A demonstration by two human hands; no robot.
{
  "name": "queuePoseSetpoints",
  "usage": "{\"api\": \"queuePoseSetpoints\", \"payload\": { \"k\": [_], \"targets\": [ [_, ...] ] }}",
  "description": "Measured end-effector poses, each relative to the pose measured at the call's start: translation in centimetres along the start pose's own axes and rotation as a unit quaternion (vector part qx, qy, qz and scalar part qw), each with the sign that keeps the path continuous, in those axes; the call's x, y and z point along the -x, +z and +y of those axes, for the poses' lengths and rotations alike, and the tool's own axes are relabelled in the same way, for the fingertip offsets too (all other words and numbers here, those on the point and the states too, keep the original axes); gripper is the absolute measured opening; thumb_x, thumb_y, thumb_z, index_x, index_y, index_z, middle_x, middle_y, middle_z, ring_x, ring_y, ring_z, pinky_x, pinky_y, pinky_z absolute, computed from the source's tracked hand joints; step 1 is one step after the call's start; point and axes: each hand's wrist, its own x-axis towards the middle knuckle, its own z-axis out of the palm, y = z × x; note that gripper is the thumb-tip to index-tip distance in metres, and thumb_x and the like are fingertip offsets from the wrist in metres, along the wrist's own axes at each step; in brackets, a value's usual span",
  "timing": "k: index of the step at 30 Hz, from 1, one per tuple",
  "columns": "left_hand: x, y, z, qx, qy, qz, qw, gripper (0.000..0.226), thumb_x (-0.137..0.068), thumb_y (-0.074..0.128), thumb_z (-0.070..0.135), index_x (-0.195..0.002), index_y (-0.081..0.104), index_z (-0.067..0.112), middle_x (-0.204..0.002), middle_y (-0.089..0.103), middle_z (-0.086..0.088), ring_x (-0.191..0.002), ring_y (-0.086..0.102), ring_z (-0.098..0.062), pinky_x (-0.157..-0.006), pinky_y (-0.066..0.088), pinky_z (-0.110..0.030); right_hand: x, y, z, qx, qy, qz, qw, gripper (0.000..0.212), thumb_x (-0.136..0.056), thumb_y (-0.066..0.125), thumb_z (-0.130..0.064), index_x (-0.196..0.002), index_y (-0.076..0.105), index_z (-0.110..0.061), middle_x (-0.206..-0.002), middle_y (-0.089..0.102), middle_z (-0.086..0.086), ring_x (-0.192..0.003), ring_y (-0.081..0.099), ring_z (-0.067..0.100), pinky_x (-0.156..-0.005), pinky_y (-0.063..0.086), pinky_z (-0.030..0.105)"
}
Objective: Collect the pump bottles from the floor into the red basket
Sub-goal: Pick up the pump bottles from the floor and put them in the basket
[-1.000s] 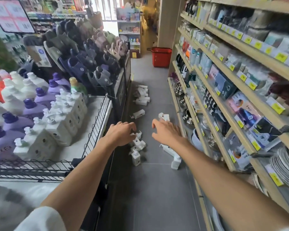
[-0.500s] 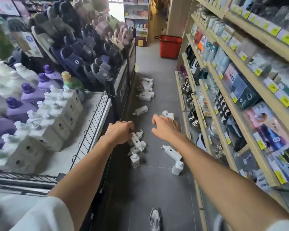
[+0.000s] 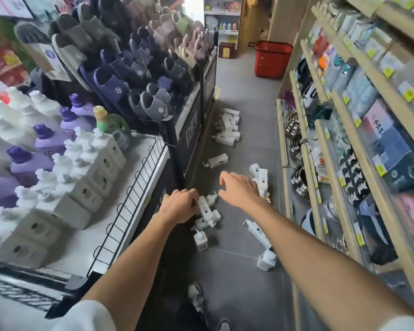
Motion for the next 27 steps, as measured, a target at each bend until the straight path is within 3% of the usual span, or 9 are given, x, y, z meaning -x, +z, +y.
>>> {"api": "queuePoseSetpoints", "payload": {
  "k": [7, 12, 18, 20, 22, 24, 27],
  "targets": [
    [-9.9, -1.1, -3.1, 0.027, -0.005, -0.008, 1.000, 0.033, -0.095, 0.059, 0.040, -0.127, 0.054, 0.033, -0.120, 0.062, 0.005, -0.120, 0.054, -0.026, -0.097, 0.043, -0.046, -10.5, 0.0, 0.3, -0.024, 0.005, -0.004, 1.000, 0.024, -0.092, 0.055, -0.030, -0.116, 0.052, -0.026, -0.121, 0.061, 0.001, -0.111, 0.057, 0.032, -0.085, 0.044, 0.039],
    [-16.2, -1.8, -4.8, 0.041, -0.026, -0.024, 0.999, 0.033, -0.096, 0.058, 0.039, -0.128, 0.054, 0.033, -0.122, 0.062, 0.005, -0.120, 0.054, -0.025, -0.099, 0.043, -0.047, -16.8, 0.5, 1.3, -0.027, 0.025, -0.033, 0.999, 0.023, -0.094, 0.055, -0.031, -0.116, 0.051, -0.027, -0.122, 0.061, 0.000, -0.114, 0.058, 0.031, -0.081, 0.039, 0.038],
    [-22.9, 1.4, -5.0, 0.144, -0.095, -0.046, 0.984, 0.030, -0.095, 0.057, 0.039, -0.124, 0.055, 0.030, -0.117, 0.066, 0.001, -0.114, 0.059, -0.026, -0.096, 0.048, -0.046, -22.6, 4.5, 4.2, -0.040, 0.043, -0.085, 0.995, 0.024, -0.095, 0.057, -0.034, -0.118, 0.051, -0.028, -0.126, 0.060, -0.001, -0.116, 0.058, 0.031, -0.081, 0.040, 0.037],
    [-24.5, 3.6, -5.0, 0.272, -0.146, -0.053, 0.950, 0.031, -0.095, 0.063, 0.033, -0.123, 0.058, 0.021, -0.106, 0.067, -0.001, -0.103, 0.065, -0.024, -0.090, 0.052, -0.034, -24.4, 7.3, 5.4, -0.050, 0.056, -0.130, 0.989, 0.022, -0.095, 0.056, -0.034, -0.115, 0.051, -0.028, -0.127, 0.061, 0.001, -0.116, 0.058, 0.032, -0.083, 0.041, 0.038],
    [-26.1, 5.6, -5.3, 0.429, -0.206, -0.040, 0.878, 0.028, -0.096, 0.068, 0.020, -0.121, 0.060, 0.009, -0.091, 0.062, 0.001, -0.081, 0.063, -0.011, -0.066, 0.048, -0.012, -26.6, 10.3, 6.6, -0.057, 0.063, -0.178, 0.980, 0.023, -0.094, 0.057, -0.033, -0.116, 0.051, -0.027, -0.129, 0.062, 0.003, -0.116, 0.059, 0.033, -0.084, 0.041, 0.038],
    [-28.0, 7.4, -6.1, 0.518, -0.266, -0.016, 0.813, 0.024, -0.097, 0.067, 0.014, -0.118, 0.061, 0.004, -0.088, 0.060, -0.001, -0.069, 0.056, -0.005, -0.049, 0.042, -0.009, -28.8, 12.8, 7.5, -0.056, 0.066, -0.206, 0.975, 0.028, -0.093, 0.058, -0.034, -0.120, 0.052, -0.028, -0.132, 0.062, 0.005, -0.119, 0.059, 0.033, -0.086, 0.042, 0.037],
    [-31.0, 11.2, -8.1, 0.599, -0.335, -0.002, 0.727, 0.016, -0.099, 0.064, 0.015, -0.114, 0.062, 0.008, -0.094, 0.062, -0.007, -0.068, 0.055, -0.008, -0.043, 0.042, -0.011, -32.0, 16.9, 8.8, -0.059, 0.073, -0.214, 0.972, 0.030, -0.094, 0.055, -0.036, -0.124, 0.052, -0.031, -0.132, 0.062, 0.002, -0.120, 0.059, 0.032, -0.089, 0.043, 0.037]
  ]
}}
